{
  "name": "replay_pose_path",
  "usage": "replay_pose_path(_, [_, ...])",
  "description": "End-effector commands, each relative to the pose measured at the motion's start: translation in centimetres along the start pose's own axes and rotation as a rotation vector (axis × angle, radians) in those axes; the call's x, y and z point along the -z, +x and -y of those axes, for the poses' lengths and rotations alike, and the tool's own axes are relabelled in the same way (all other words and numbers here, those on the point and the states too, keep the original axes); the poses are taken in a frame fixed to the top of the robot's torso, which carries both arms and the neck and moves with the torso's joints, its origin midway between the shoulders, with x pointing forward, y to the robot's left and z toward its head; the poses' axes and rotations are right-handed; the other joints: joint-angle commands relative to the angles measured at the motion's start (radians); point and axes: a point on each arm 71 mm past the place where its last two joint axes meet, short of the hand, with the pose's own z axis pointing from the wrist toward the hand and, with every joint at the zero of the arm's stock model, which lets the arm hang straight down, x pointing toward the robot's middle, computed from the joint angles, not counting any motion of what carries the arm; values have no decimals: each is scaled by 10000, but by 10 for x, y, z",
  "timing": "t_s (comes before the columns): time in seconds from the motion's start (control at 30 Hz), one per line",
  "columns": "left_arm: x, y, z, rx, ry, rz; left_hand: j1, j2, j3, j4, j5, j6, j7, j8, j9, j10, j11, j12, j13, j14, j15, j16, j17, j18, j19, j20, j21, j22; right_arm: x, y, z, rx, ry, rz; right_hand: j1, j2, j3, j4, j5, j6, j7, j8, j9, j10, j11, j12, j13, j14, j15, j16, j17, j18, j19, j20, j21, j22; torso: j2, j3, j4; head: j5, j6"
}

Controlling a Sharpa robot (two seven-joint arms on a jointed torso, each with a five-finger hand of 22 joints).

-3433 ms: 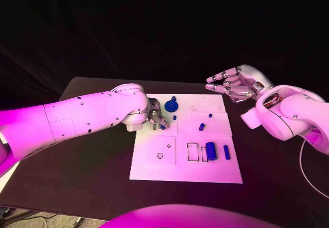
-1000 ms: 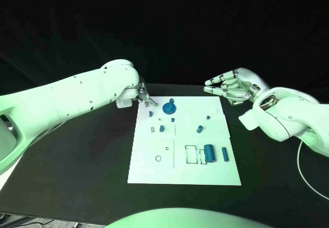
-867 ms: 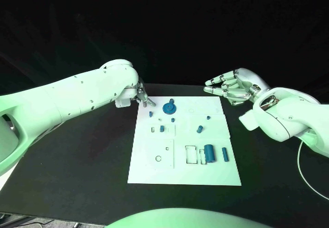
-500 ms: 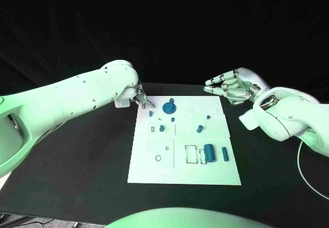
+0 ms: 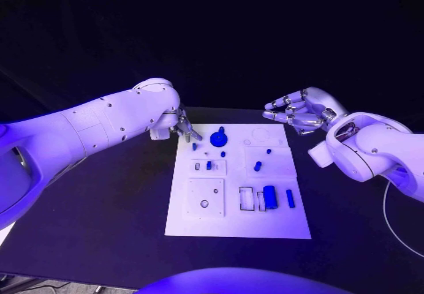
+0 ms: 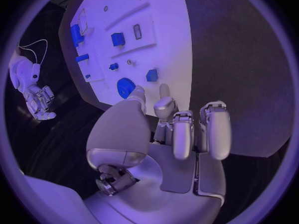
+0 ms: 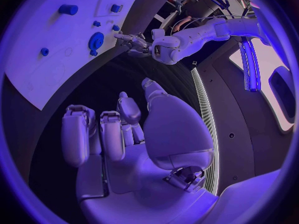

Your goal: Assemble the parts on the task board

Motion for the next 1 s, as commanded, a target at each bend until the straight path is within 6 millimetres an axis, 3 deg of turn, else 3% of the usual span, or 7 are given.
replay_pose_path(0.03, [0, 4, 3, -209, 45, -476, 176, -11, -65, -21, 34, 78, -20, 48, -25, 80, -28, 32, -4, 1036, -63, 30, 2633, -116, 328, -37, 28, 1245, 0, 2, 0, 47, -66, -125, -19, 39, -49, -18, 64, -2, 10, 20, 7, -46, 1, -32, 3, 800, -41, -35, 1646, 34, -78, -22, -34, -10, 2, 3, 0, 11, -10])
replay_pose_path(0.7, [-1, 9, 5, -338, 94, -894, 460, 135, -86, -93, 47, 106, -22, 69, -93, 86, -32, 28, -25, 1036, -62, 30, 2633, -117, 327, -42, 28, 1256, -1, 3, -1, 59, -63, -165, 25, 71, -45, -30, 108, 4, 7, 24, 10, -46, -2, -26, 3, 801, -43, -37, 1646, 35, -81, -23, -40, -16, 4, 4, -5, 13, -47])
replay_pose_path(1.0, [-2, 9, 5, -291, 64, -876, 647, 325, -50, -141, 54, 119, -27, 86, -136, 96, -35, 27, -41, 1036, -64, 30, 2633, -115, 322, -44, 20, 1253, -1, 3, -1, 59, -62, -168, 25, 71, -45, -30, 108, 4, 7, 24, 10, -46, -2, -26, 3, 801, -43, -37, 1646, 35, -81, -23, -40, -16, 11, -3, -2, 4, -59])
